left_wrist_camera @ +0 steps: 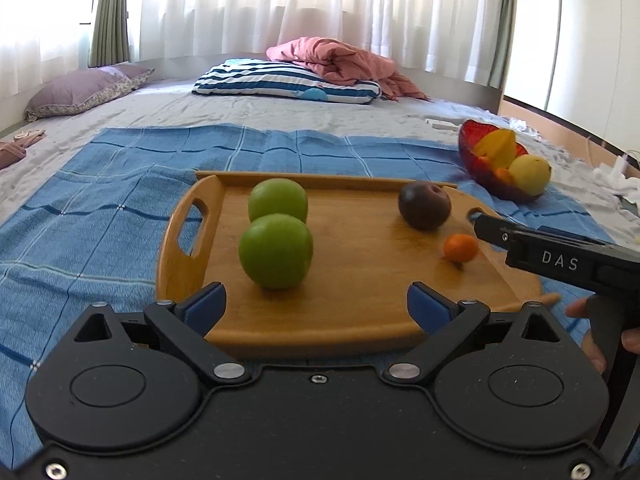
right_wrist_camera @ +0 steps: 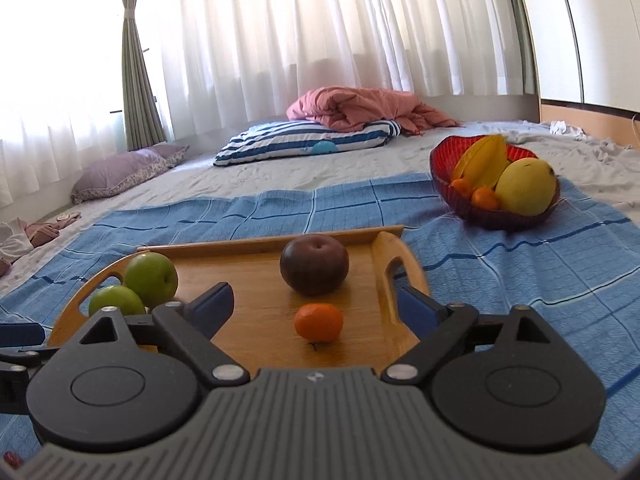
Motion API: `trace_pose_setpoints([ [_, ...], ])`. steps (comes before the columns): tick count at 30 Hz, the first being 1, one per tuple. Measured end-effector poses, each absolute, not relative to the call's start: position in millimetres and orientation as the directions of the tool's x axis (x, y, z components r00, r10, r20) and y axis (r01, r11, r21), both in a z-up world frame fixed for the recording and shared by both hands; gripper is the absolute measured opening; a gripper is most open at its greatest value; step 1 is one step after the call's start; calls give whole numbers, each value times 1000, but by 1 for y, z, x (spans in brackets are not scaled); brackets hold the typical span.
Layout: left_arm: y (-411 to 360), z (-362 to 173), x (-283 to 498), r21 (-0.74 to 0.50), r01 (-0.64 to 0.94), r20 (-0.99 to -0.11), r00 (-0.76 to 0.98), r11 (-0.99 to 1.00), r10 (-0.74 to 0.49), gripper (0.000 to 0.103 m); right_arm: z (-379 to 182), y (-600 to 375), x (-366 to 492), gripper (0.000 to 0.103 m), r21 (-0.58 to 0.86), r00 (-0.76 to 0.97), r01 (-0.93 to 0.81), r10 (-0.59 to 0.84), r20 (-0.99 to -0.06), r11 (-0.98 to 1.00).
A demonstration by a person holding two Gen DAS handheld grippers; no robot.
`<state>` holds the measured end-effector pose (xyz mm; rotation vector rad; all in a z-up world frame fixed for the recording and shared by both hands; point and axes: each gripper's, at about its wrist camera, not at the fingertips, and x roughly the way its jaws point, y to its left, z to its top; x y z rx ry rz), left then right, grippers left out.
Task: Organize fruits
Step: 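Withdraw both open tools from the tray toward the loose fruit on the blanket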
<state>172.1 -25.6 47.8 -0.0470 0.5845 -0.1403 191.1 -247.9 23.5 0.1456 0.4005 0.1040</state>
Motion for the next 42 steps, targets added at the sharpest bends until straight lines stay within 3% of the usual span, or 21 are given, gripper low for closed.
trace_pose_setpoints([
  [27,-22,32,97,-88,130,-520,839,988,-157,98,18,-221,133,102,53,932,-111,122,-340,992],
  [42,-12,28,64,-61,145,-501,851,988,-156,98,15,-231,90,103,148,944,-138,175,-280,979],
])
